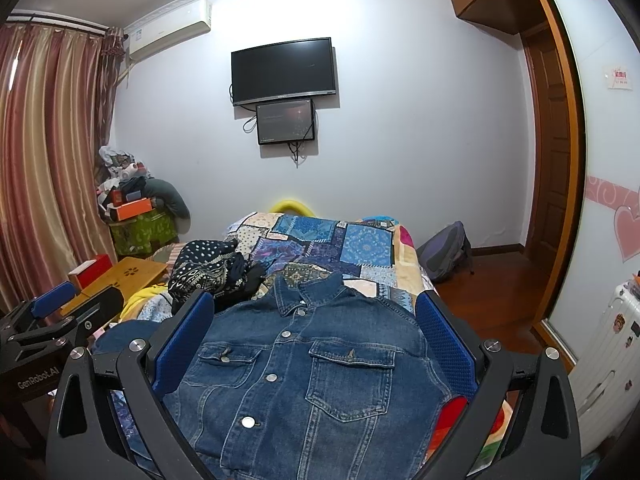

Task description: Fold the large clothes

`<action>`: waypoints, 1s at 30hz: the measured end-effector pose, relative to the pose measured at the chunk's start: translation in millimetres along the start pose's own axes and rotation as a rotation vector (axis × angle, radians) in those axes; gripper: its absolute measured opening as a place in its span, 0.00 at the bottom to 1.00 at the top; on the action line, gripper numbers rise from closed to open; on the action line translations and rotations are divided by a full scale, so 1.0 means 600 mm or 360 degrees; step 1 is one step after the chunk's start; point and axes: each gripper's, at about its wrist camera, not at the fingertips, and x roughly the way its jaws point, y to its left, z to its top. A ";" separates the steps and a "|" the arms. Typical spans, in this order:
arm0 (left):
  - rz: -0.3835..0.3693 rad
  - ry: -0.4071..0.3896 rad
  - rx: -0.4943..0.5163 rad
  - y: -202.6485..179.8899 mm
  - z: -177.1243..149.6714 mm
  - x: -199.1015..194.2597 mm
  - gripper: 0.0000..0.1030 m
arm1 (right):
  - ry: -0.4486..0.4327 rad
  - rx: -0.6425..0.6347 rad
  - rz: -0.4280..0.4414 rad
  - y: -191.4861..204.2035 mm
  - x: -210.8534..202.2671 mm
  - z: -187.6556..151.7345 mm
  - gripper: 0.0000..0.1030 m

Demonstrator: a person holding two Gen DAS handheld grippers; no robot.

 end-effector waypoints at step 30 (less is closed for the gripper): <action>0.0013 -0.0005 -0.0003 0.002 -0.005 -0.001 1.00 | 0.0012 -0.0001 0.0002 0.002 -0.001 0.000 0.97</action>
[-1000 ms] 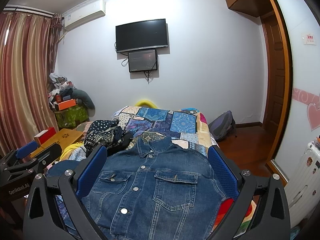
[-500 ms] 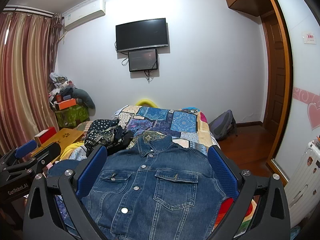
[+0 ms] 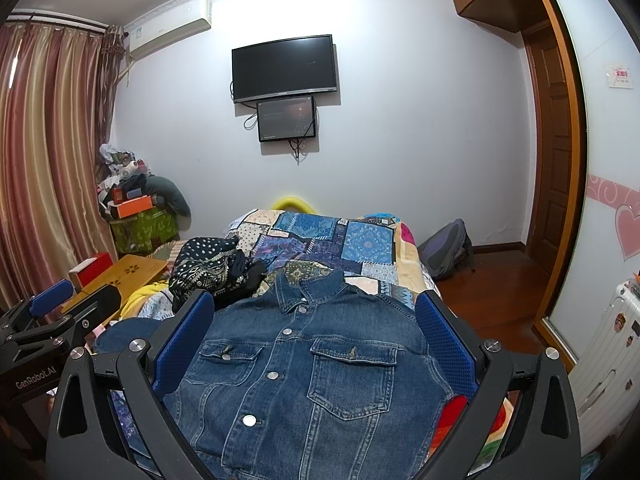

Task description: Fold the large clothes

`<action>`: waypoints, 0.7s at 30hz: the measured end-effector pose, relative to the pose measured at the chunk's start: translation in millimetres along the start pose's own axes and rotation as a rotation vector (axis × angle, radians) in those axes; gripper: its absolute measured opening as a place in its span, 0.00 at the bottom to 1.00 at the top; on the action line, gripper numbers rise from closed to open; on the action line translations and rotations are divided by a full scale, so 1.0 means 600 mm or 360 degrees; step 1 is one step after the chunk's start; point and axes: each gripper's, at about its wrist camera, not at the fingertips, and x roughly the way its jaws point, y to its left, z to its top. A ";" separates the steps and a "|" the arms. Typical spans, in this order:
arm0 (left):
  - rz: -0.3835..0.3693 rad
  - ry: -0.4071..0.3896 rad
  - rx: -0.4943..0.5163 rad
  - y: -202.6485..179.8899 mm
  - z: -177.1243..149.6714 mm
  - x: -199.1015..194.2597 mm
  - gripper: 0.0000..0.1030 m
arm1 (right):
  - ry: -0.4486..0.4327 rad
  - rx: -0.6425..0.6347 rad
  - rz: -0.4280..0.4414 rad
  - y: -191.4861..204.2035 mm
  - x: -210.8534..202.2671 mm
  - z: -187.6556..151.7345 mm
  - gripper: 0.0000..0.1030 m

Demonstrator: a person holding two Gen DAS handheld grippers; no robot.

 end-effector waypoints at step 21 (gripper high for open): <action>0.0086 0.0055 -0.0057 0.040 -0.005 0.044 1.00 | 0.0080 -0.0018 -0.0009 0.004 0.032 -0.005 0.97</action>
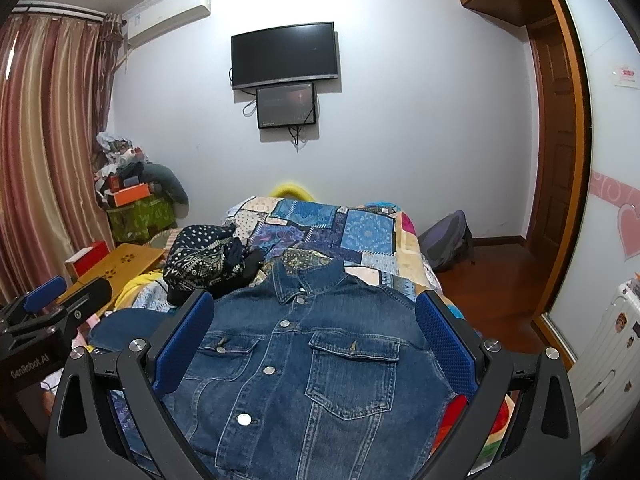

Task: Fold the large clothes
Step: 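Grasp the denim jacket sleeve with the left gripper and fold it across the body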

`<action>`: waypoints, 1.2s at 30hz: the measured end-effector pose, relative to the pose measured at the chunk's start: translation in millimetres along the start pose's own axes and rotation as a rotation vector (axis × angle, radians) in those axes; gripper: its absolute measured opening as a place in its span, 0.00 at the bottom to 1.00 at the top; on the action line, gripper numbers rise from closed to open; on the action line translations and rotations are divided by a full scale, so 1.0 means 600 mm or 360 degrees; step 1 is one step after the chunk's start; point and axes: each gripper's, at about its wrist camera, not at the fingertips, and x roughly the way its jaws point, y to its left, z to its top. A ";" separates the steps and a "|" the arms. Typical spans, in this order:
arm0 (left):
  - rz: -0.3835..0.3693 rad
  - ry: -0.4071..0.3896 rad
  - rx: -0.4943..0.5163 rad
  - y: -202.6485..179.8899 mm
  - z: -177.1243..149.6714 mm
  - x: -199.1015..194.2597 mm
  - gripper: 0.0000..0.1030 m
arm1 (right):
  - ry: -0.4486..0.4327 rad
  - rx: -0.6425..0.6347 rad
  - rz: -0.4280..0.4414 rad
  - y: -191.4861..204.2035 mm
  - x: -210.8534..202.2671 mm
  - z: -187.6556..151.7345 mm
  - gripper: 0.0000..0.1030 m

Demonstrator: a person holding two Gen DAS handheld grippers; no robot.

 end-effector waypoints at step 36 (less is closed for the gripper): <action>0.0613 0.0806 -0.1064 0.605 -0.200 0.316 0.83 | 0.0588 -0.0001 -0.0080 0.007 0.314 -0.032 0.97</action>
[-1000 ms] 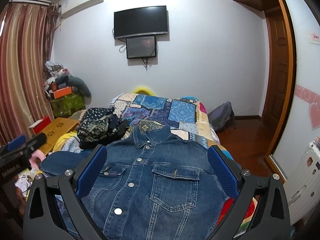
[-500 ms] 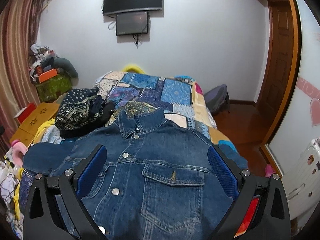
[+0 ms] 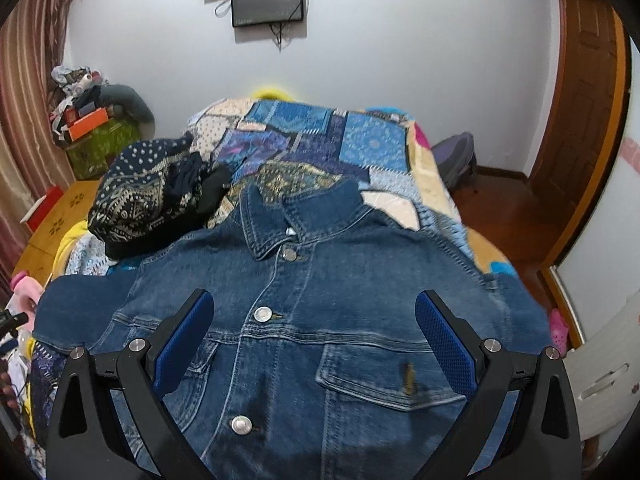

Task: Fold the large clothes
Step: 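Grasp the denim jacket sleeve with the left gripper and fold it across the body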

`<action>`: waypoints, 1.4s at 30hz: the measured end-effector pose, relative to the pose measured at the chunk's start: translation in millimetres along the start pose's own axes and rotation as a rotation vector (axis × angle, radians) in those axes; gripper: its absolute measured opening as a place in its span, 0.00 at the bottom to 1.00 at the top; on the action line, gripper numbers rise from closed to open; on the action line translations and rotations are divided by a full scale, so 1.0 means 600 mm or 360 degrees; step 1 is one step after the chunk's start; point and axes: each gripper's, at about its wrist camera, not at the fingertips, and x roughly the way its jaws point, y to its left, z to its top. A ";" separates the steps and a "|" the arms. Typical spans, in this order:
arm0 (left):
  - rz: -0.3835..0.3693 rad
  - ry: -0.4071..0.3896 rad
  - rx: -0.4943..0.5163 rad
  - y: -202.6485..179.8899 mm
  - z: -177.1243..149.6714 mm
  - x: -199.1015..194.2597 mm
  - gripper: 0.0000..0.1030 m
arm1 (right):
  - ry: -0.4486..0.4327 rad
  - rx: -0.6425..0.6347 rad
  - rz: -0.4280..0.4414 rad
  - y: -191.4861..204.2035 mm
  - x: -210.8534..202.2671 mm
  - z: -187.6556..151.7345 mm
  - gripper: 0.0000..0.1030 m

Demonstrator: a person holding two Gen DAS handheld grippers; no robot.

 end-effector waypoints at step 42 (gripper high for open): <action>-0.0438 -0.0314 0.0991 -0.469 -0.109 -0.155 0.02 | -0.0002 0.0001 0.0064 -0.044 -0.025 -0.020 0.97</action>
